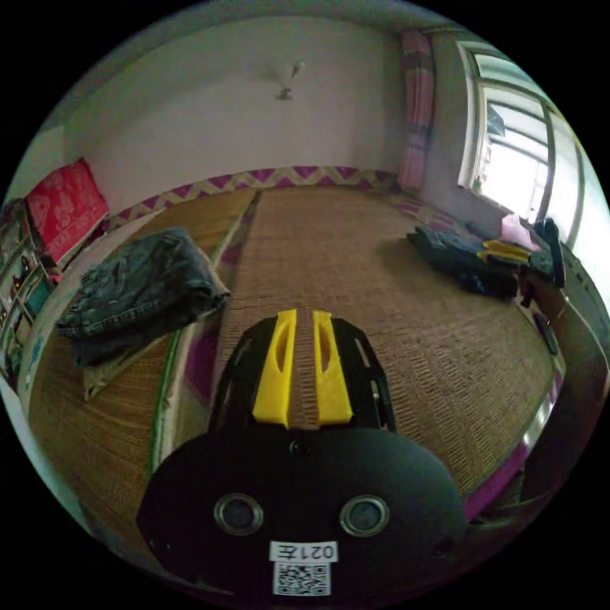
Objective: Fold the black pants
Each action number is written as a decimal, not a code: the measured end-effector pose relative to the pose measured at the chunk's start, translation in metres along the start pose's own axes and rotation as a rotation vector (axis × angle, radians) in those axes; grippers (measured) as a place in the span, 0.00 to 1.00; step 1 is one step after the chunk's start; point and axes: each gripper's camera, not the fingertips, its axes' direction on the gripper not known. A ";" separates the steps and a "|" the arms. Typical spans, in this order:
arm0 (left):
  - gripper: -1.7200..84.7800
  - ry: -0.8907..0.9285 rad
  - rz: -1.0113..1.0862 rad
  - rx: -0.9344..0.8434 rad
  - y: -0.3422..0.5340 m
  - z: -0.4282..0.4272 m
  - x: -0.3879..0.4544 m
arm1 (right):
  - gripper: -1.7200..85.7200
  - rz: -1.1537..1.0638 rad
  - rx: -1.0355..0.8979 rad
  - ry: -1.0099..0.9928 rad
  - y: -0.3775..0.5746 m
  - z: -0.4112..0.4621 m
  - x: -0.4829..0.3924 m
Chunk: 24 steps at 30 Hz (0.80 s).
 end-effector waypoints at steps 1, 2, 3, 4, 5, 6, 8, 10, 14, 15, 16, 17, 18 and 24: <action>0.02 -0.004 -0.013 -0.025 0.003 0.010 0.022 | 0.16 -0.012 -0.041 0.037 0.006 0.007 0.008; 0.02 0.005 -0.011 -0.036 0.005 0.015 0.033 | 0.16 -0.021 -0.057 0.049 0.009 0.011 0.010; 0.01 0.028 -0.007 -0.066 0.009 0.025 0.053 | 0.17 -0.045 -0.077 0.072 0.012 0.019 0.010; 0.01 0.040 -0.011 -0.091 0.014 0.034 0.070 | 0.17 -0.082 -0.087 0.084 0.013 0.027 0.006; 0.01 0.043 -0.012 -0.104 0.016 0.038 0.078 | 0.17 -0.105 -0.091 0.087 0.012 0.031 0.002; 0.01 0.050 -0.013 -0.131 0.022 0.045 0.091 | 0.18 -0.154 -0.104 0.093 0.010 0.040 -0.008; 0.01 0.054 -0.021 -0.146 0.031 0.052 0.107 | 0.19 -0.225 -0.125 0.099 0.003 0.056 -0.026; 0.01 0.058 -0.029 -0.159 0.042 0.055 0.123 | 0.21 -0.306 -0.149 0.131 -0.011 0.078 -0.049; 0.01 0.067 -0.038 -0.168 0.054 0.055 0.136 | 0.22 -0.405 -0.185 0.209 -0.034 0.104 -0.080; 0.01 0.078 -0.048 -0.165 0.057 0.053 0.138 | 0.21 -0.458 -0.212 0.261 -0.039 0.114 -0.092; 0.01 0.085 -0.060 -0.158 0.060 0.050 0.139 | 0.19 -0.511 -0.241 0.314 -0.042 0.124 -0.103; 0.01 0.087 -0.065 -0.153 0.061 0.049 0.139 | 0.18 -0.526 -0.240 0.338 -0.044 0.126 -0.108; 0.01 0.094 -0.071 -0.145 0.064 0.046 0.140 | 0.16 -0.554 -0.262 0.386 -0.047 0.131 -0.116; 0.01 0.095 -0.077 -0.120 0.078 0.029 0.146 | 0.10 -0.422 -0.291 0.348 -0.090 0.092 -0.112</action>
